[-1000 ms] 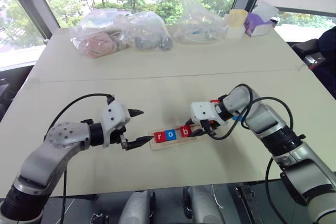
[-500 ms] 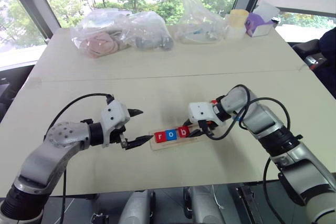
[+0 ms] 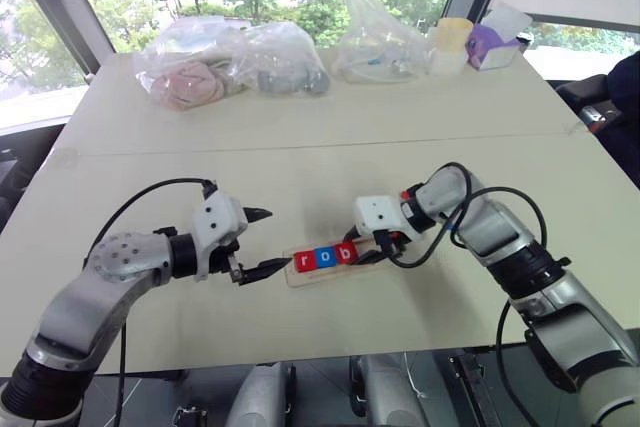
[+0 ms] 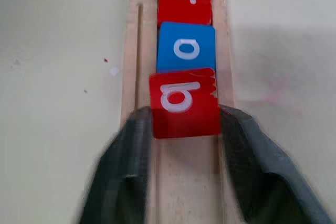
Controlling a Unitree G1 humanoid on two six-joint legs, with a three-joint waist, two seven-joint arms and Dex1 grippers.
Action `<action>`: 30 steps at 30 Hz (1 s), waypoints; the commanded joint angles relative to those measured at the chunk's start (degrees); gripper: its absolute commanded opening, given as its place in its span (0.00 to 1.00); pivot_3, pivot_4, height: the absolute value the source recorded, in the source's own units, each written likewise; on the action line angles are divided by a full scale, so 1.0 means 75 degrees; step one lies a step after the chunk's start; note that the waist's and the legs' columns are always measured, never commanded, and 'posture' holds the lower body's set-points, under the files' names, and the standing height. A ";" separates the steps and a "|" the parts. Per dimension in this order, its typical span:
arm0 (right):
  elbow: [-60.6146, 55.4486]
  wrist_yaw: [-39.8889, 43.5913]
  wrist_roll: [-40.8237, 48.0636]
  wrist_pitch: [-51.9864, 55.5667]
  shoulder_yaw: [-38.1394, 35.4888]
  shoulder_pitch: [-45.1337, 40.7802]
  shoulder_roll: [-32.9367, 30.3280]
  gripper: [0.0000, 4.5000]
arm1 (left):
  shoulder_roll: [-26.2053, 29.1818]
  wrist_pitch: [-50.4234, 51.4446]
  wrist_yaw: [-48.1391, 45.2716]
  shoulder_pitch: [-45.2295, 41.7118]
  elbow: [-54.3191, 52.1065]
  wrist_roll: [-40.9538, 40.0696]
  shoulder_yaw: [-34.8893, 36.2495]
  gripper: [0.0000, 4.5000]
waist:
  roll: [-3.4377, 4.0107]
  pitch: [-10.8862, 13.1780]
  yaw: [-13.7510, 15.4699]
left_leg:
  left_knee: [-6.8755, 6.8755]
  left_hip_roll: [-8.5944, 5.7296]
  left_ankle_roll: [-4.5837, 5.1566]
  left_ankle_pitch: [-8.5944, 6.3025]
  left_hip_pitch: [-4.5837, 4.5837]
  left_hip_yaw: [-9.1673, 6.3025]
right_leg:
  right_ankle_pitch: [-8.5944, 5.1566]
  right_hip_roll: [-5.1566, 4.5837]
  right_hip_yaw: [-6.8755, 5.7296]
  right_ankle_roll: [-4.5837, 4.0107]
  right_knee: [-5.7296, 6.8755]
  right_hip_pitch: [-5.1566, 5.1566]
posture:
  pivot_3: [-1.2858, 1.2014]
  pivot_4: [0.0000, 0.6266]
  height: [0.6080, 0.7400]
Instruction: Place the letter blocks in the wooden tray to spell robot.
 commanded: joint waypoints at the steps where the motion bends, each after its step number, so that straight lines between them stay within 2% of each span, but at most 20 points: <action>1: -0.0269 -0.0013 0.0042 0.0008 -0.0035 -0.0103 0.0008 0.90 | -0.0006 -0.0076 0.0040 -0.0035 -0.0203 0.0002 0.0095 1.00 | 0.0000 0.0000 0.0000 | 0.0000 0.0000 0.0000 0.0000 0.0000 0.0000 | 0.0000 0.0000 0.0000 0.0000 0.0000 0.0000 | 0.52 0.24 0.89; 2: -0.0283 -0.0015 0.0043 0.0010 -0.0042 -0.0104 0.0003 0.99 | -0.0005 -0.0076 0.0036 -0.0032 -0.0206 0.0000 0.0096 1.00 | 0.0000 0.0000 0.0000 | 0.0000 0.0000 0.0000 0.0000 0.0000 0.0000 | 0.0000 0.0000 0.0000 0.0000 0.0000 0.0000 | 0.52 0.24 0.89; 10: -0.0473 -0.0239 0.0371 0.0392 -0.0525 -0.0278 0.0012 0.99 | -0.0025 -0.0108 0.0000 -0.0071 -0.0161 0.0011 0.0051 1.00 | 0.0000 0.0000 0.0001 | 0.0000 0.0000 0.0000 0.0000 0.0000 0.0000 | 0.0000 0.0000 0.0000 0.0000 0.0000 0.0000 | 0.52 0.24 0.89; 16: 0.0489 -0.1799 -0.0005 -0.0128 -0.0941 -0.0485 0.0510 0.99 | -0.0053 -0.0123 -0.0038 -0.0155 -0.0127 0.0025 -0.0008 1.00 | 0.0000 0.0000 -0.0010 | 0.0000 0.0000 -0.0005 0.0002 0.0000 0.0000 | 0.0003 0.0000 0.0001 -0.0007 0.0000 -0.0002 | 0.52 0.24 0.89; 22: 0.0699 -0.2483 -0.0304 -0.0707 -0.0799 -0.0066 0.0579 0.99 | -0.0032 -0.0132 -0.0079 -0.0196 -0.0089 0.0019 -0.0002 1.00 | 0.0000 -0.0001 0.0003 | -0.0003 -0.0004 -0.0006 0.0003 -0.0003 0.0000 | 0.0004 -0.0003 0.0000 -0.0006 -0.0001 -0.0002 | 0.52 0.24 0.89; 30: 0.0161 -0.2476 -0.0256 -0.0512 -0.0765 0.0349 0.0460 0.99 | -0.0010 -0.0128 -0.0123 -0.0228 -0.0066 0.0014 0.0004 1.00 | 0.0000 -0.0001 -0.0008 | -0.0002 -0.0003 -0.0006 0.0003 0.0000 -0.0001 | 0.0005 0.0001 0.0000 -0.0007 0.0007 -0.0002 | 0.52 0.24 0.89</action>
